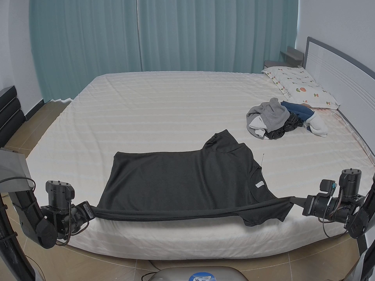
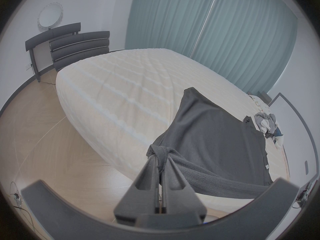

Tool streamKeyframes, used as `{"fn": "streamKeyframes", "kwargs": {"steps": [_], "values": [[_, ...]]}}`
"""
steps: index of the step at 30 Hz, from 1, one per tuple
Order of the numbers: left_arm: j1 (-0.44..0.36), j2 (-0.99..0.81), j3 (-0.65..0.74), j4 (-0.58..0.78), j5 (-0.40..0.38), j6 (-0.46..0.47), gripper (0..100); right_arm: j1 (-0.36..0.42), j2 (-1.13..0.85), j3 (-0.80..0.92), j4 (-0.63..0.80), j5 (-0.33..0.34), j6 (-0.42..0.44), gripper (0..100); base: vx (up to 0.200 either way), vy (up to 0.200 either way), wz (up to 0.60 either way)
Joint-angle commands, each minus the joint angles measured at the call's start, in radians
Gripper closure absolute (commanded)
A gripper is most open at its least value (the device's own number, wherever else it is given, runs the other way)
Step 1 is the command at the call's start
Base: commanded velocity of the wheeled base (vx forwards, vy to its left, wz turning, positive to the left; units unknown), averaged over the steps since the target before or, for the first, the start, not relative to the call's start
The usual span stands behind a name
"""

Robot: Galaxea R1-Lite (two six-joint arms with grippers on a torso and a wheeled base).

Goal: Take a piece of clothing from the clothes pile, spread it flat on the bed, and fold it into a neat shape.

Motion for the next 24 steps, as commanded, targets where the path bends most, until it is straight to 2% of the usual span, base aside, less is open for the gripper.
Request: {"fn": "streamKeyframes", "kwargs": {"steps": [1, 6, 13, 24], "values": [[-0.012, -0.024, 0.047, -0.004, 0.002, 0.000, 100, -0.014, -0.021, 0.045, 0.003, 0.000, -0.007, 100, 0.000, 0.000, 0.00], [-0.013, -0.037, 0.097, -0.004, 0.003, 0.005, 100, -0.043, -0.028, 0.104, -0.006, 0.000, -0.016, 100, 0.000, 0.000, 0.00], [-0.013, -0.060, 0.152, -0.004, 0.003, 0.028, 100, -0.075, -0.034, 0.140, -0.002, 0.003, -0.072, 100, 0.000, 0.000, 0.00], [-0.016, -0.070, 0.211, -0.005, 0.003, 0.047, 100, -0.100, -0.115, 0.140, 0.120, 0.006, -0.102, 100, 0.000, 0.000, 0.00]]}}
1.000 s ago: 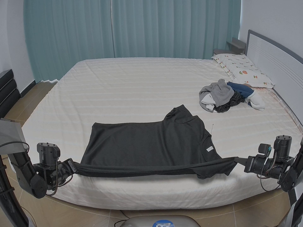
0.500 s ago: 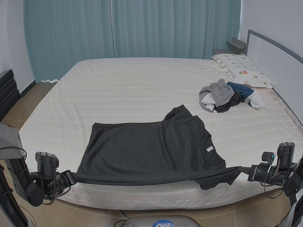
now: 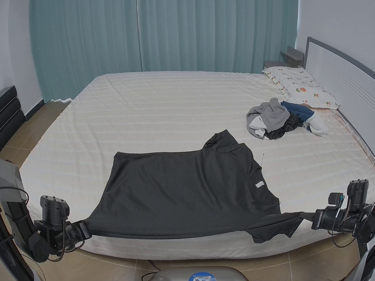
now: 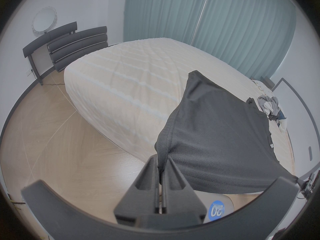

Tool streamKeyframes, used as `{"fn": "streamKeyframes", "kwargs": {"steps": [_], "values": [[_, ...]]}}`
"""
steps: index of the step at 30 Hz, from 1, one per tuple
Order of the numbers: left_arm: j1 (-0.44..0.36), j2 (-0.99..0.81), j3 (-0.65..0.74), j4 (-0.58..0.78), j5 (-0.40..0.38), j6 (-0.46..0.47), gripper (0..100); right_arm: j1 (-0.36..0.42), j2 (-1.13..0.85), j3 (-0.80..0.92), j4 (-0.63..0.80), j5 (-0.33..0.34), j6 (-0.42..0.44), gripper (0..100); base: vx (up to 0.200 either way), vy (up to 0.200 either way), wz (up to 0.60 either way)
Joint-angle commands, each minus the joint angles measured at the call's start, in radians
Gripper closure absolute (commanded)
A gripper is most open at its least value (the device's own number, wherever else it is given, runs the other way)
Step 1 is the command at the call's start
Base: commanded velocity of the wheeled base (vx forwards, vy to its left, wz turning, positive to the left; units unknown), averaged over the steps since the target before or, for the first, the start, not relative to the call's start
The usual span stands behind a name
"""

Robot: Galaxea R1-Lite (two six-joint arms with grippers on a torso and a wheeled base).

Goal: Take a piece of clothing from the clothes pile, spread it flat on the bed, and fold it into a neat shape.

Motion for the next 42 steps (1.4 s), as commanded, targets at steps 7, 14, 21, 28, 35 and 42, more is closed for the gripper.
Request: {"fn": "streamKeyframes", "kwargs": {"steps": [7, 14, 21, 28, 35, 42], "values": [[-0.030, -0.057, 0.025, 0.040, 0.003, 0.011, 100, -0.025, -0.040, 0.018, 0.025, 0.000, -0.020, 100, 0.000, 0.000, 0.00], [-0.047, -0.089, 0.013, 0.105, 0.003, 0.011, 100, -0.035, -0.051, 0.018, 0.071, 0.005, -0.050, 100, 0.000, 0.000, 0.00], [-0.038, -0.091, -0.101, 0.096, -0.002, -0.005, 100, -0.025, -0.057, -0.053, 0.067, 0.009, -0.045, 100, 0.000, 0.000, 0.00], [-0.024, -0.022, -0.251, 0.093, -0.005, -0.019, 100, 0.011, 0.038, -0.199, 0.077, 0.017, -0.039, 100, 0.000, 0.000, 0.00], [-0.021, 0.101, -0.390, 0.093, -0.003, -0.040, 100, 0.045, 0.197, -0.363, 0.076, 0.011, -0.033, 100, 0.000, 0.000, 0.00], [-0.021, 0.208, -0.516, 0.095, 0.000, -0.045, 100, 0.094, 0.336, -0.489, 0.065, -0.066, -0.010, 100, 0.000, 0.000, 0.00]]}}
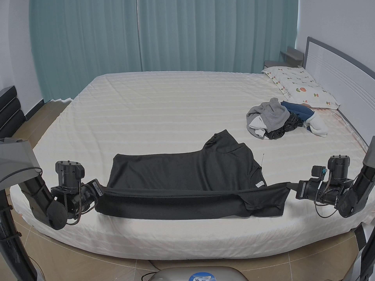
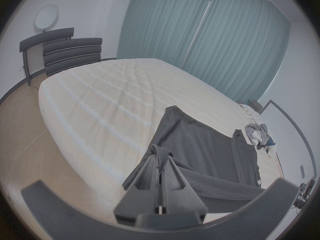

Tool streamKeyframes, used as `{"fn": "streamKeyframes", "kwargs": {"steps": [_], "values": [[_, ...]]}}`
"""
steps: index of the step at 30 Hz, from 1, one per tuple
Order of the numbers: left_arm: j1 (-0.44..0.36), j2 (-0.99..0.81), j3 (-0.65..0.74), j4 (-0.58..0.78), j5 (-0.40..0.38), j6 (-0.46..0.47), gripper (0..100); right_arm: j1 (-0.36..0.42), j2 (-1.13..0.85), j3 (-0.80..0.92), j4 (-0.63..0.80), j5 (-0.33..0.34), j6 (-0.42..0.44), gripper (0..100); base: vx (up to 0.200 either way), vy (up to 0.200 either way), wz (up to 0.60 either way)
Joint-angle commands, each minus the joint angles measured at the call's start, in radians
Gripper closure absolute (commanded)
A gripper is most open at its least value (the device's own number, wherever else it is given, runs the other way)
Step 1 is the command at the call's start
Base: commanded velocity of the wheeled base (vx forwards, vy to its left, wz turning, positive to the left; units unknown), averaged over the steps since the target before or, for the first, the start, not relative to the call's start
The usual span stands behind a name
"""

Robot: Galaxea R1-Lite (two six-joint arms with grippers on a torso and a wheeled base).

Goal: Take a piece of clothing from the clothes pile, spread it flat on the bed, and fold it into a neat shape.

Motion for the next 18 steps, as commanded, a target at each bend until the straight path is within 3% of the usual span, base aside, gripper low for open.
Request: {"fn": "streamKeyframes", "kwargs": {"steps": [1, 4, 12, 18], "values": [[-0.001, 0.112, -0.082, 0.001, 0.003, -0.004, 100, 0.041, 0.136, -0.087, -0.009, -0.036, 0.025, 100, 0.000, 0.000, 0.00], [-0.001, 0.142, -0.114, 0.006, 0.003, -0.002, 100, 0.056, 0.137, -0.125, -0.004, -0.037, 0.080, 100, 0.000, 0.000, 0.00], [0.001, 0.205, -0.191, 0.007, 0.003, -0.002, 100, 0.064, 0.183, -0.170, -0.001, -0.040, 0.092, 100, 0.000, 0.000, 0.00], [0.001, 0.251, -0.251, 0.006, 0.004, -0.005, 100, 0.065, 0.246, -0.239, -0.010, -0.088, 0.135, 100, 0.000, 0.000, 0.00]]}}
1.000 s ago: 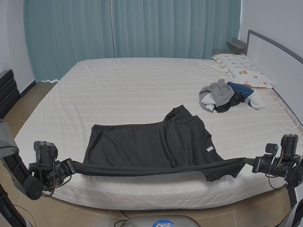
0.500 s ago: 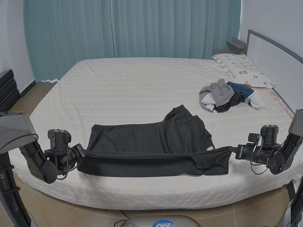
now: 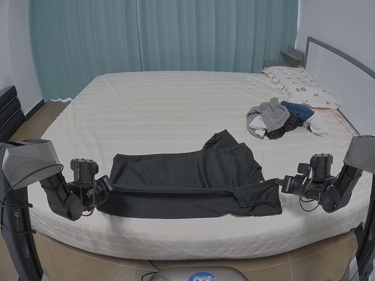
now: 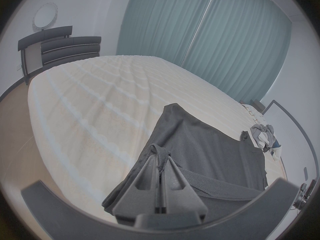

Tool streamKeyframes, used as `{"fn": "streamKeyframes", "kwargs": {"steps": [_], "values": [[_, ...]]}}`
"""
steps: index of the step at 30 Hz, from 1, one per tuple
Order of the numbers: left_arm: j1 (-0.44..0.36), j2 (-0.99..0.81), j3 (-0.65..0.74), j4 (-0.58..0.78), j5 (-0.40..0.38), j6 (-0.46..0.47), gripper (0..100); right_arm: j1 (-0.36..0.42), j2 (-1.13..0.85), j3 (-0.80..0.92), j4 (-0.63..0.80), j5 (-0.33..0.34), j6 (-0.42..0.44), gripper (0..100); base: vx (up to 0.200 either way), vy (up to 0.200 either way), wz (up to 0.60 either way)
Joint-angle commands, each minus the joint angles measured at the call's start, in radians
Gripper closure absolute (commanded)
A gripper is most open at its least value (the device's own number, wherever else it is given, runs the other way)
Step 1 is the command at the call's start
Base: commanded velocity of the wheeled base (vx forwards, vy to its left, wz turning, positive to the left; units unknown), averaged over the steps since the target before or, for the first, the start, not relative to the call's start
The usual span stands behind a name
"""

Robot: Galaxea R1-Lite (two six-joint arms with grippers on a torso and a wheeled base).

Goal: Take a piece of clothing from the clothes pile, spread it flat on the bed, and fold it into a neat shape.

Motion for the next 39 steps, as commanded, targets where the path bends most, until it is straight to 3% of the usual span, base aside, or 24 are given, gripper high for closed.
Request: {"fn": "streamKeyframes", "kwargs": {"steps": [1, 4, 17, 18, 19, 20, 23, 27, 35, 39], "values": [[0.000, 0.049, -0.037, -0.002, 0.001, -0.002, 100, 0.004, 0.058, -0.047, -0.003, -0.018, 0.037, 100, 0.000, 0.000, 0.00], [0.000, 0.067, -0.051, -0.002, 0.001, -0.036, 100, 0.013, 0.076, -0.067, -0.009, -0.018, 0.092, 100, 0.000, 0.000, 0.00], [-0.002, 0.158, -0.139, 0.000, 0.001, -0.121, 100, 0.014, 0.170, -0.101, -0.065, -0.018, 0.123, 100, 0.000, 0.000, 0.00], [-0.002, 0.167, -0.145, -0.002, 0.001, -0.127, 100, 0.014, 0.176, -0.102, -0.079, -0.018, 0.137, 0, 0.000, 0.000, 0.00], [-0.002, 0.173, -0.151, -0.002, 0.001, -0.130, 100, 0.014, 0.183, -0.107, -0.088, -0.018, 0.148, 0, 0.000, 0.000, 0.00], [0.000, 0.178, -0.157, -0.002, 0.001, -0.136, 0, 0.014, 0.189, -0.110, -0.100, -0.018, 0.160, 0, 0.000, 0.000, 0.00], [0.000, 0.179, -0.169, -0.002, 0.001, -0.163, 0, 0.014, 0.200, -0.113, -0.128, -0.018, 0.187, 0, 0.000, 0.000, 0.00], [0.000, 0.175, -0.189, -0.002, 0.001, -0.222, 0, 0.013, 0.193, -0.096, -0.190, -0.019, 0.286, 0, 0.000, 0.000, 0.00], [0.044, 0.070, -0.168, -0.002, -0.023, -0.358, 0, 0.008, 0.104, 0.053, -0.298, -0.007, 0.603, 0, 0.000, 0.000, 0.00], [0.078, -0.006, -0.105, -0.009, -0.103, -0.369, 0, 0.005, 0.101, 0.079, -0.312, 0.056, 0.698, 0, 0.000, 0.000, 0.00]]}}
